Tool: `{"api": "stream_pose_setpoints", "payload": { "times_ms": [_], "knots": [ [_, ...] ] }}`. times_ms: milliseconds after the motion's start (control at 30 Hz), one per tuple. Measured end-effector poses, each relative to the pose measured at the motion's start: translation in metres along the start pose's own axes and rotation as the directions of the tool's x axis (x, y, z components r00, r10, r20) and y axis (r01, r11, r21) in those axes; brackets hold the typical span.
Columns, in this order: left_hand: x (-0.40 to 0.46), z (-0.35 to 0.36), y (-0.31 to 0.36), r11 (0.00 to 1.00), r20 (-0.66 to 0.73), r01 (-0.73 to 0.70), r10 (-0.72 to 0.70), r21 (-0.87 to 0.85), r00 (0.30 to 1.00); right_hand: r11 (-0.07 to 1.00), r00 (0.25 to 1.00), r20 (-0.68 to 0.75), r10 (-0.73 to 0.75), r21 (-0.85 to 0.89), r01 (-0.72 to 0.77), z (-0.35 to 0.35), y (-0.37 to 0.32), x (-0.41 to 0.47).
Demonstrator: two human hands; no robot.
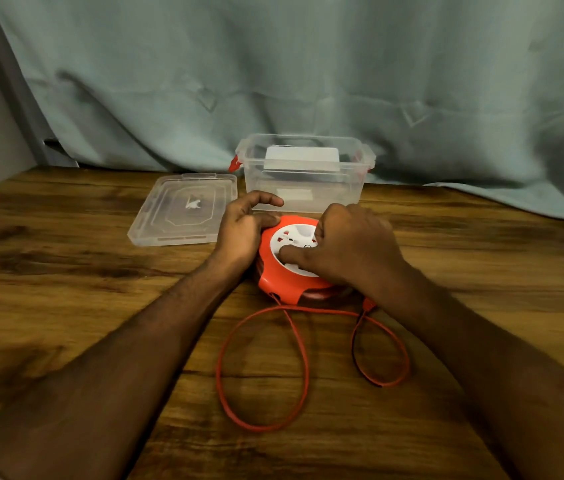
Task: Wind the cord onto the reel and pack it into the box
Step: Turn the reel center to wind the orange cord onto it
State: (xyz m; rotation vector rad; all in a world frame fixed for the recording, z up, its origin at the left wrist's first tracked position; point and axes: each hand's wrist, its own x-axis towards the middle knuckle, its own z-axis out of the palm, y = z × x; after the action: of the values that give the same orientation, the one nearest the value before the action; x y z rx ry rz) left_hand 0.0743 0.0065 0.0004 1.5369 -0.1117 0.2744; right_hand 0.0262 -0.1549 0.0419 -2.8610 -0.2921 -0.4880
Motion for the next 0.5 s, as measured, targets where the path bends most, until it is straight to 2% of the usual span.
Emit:
{"api": "stream_pose_setpoints", "payload": {
  "times_ms": [133, 267, 333, 433, 500],
  "knots": [
    [-0.001, 0.001, 0.002, 1.0, 0.008, 0.015, -0.015, -0.012, 1.0, 0.999, 0.999, 0.008, -0.035, 0.012, 0.035, 0.001, -0.006, 0.001],
    [-0.001, 0.0, 0.003, 0.999, 0.057, 0.032, -0.03, -0.035, 0.998, 0.96, 0.969, 0.009, -0.249, 0.132, 0.245, -0.013, 0.012, 0.006],
    [-0.001, -0.001, 0.004, 0.999, 0.082, 0.037, -0.035, -0.019, 0.996, 0.922, 0.934, 0.081, -0.347, 0.209, 0.325, -0.023, 0.023, 0.007],
    [-0.002, -0.001, 0.005, 0.999, 0.107, 0.043, -0.045, 0.02, 0.993, 0.881, 0.885, 0.233, -0.403, 0.362, 0.305, -0.024, 0.039, 0.012],
    [-0.002, -0.001, 0.006, 0.998, 0.114, 0.051, -0.055, 0.031, 0.992, 0.872, 0.87, 0.253, -0.424, 0.373, 0.316, -0.022, 0.045, 0.016]
  ]
}}
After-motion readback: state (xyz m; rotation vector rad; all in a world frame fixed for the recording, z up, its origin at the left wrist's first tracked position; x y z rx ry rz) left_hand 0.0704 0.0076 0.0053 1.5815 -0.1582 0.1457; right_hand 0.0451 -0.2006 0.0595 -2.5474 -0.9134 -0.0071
